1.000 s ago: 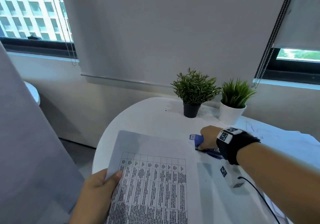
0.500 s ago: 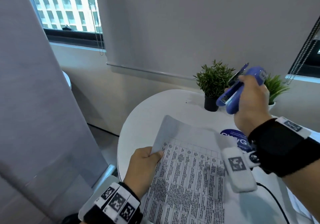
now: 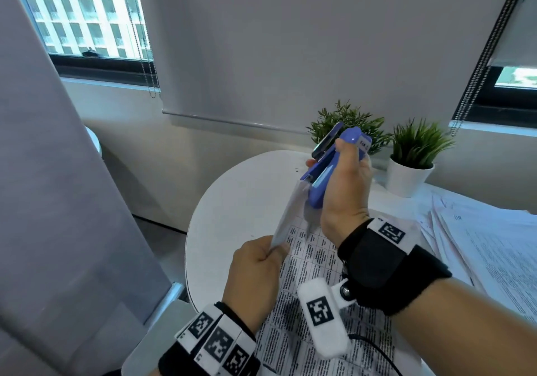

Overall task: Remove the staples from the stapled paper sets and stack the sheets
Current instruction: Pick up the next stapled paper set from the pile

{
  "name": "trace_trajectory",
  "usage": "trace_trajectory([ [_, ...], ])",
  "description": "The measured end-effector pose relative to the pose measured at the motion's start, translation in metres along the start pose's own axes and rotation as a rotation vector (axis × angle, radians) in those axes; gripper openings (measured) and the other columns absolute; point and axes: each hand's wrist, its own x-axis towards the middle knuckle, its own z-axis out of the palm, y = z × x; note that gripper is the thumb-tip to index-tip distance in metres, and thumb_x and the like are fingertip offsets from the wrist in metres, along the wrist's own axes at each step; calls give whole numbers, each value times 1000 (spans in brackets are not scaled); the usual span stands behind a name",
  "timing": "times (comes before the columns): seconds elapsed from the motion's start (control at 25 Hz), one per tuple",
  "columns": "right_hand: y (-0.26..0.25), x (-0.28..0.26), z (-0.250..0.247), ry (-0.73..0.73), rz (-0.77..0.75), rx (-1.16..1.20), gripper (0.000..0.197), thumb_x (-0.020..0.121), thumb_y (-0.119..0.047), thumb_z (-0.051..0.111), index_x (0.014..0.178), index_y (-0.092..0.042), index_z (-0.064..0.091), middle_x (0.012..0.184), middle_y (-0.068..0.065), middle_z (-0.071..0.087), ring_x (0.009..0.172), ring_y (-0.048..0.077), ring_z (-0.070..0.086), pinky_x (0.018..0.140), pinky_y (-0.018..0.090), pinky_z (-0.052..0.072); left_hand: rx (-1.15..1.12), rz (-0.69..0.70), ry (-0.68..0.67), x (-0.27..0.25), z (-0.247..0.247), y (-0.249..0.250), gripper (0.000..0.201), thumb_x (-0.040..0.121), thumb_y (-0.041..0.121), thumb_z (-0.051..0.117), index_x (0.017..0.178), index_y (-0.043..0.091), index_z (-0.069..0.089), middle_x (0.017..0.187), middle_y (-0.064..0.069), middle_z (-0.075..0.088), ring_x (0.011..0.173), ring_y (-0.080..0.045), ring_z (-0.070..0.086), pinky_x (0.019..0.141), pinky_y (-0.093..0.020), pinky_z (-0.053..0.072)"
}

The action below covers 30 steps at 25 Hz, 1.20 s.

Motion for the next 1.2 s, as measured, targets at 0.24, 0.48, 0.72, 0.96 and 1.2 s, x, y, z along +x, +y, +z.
trace_trajectory([
  [0.24, -4, -4, 9, -34, -22, -91, 33, 77, -40, 53, 91, -10, 53, 77, 11, 57, 60, 24, 58, 57, 33, 51, 51, 72, 5, -3, 6, 7, 43, 85, 38, 53, 65, 1, 43, 58, -25, 44, 54, -17, 35, 55, -34, 30],
  [0.48, -6, -2, 19, 85, -12, -37, 43, 96, -42, 55, 62, -17, 44, 44, -4, 42, 41, 17, 44, 44, 28, 43, 21, 80, -16, -8, 12, 0, 40, 89, 36, 55, 57, 22, 35, 52, 2, 33, 55, -20, 31, 48, -50, 33],
  [0.72, -18, 20, 6, 187, -14, -58, 39, 94, -47, 55, 72, -15, 52, 62, 5, 49, 44, 16, 48, 41, 24, 45, 74, -123, -236, -29, -11, -16, 13, 87, 29, 67, 84, 16, 65, 75, 2, 68, 69, -18, 63, 69, -32, 52],
  [0.96, -29, 44, -11, 96, -32, -144, 32, 99, -42, 47, 100, -10, 51, 75, 8, 55, 46, 13, 53, 43, 24, 46, 264, -220, -143, -35, -42, -29, 27, 94, 14, 59, 68, 10, 62, 56, 3, 58, 51, -6, 50, 52, -19, 37],
  [1.2, -44, 49, -72, 108, 100, -53, 10, 86, -22, 40, 80, -15, 44, 76, 10, 46, 62, 22, 43, 61, 40, 41, 285, -320, -20, 14, -70, -19, 34, 99, 19, 54, 73, 0, 65, 69, -17, 68, 63, -22, 60, 61, -31, 48],
])
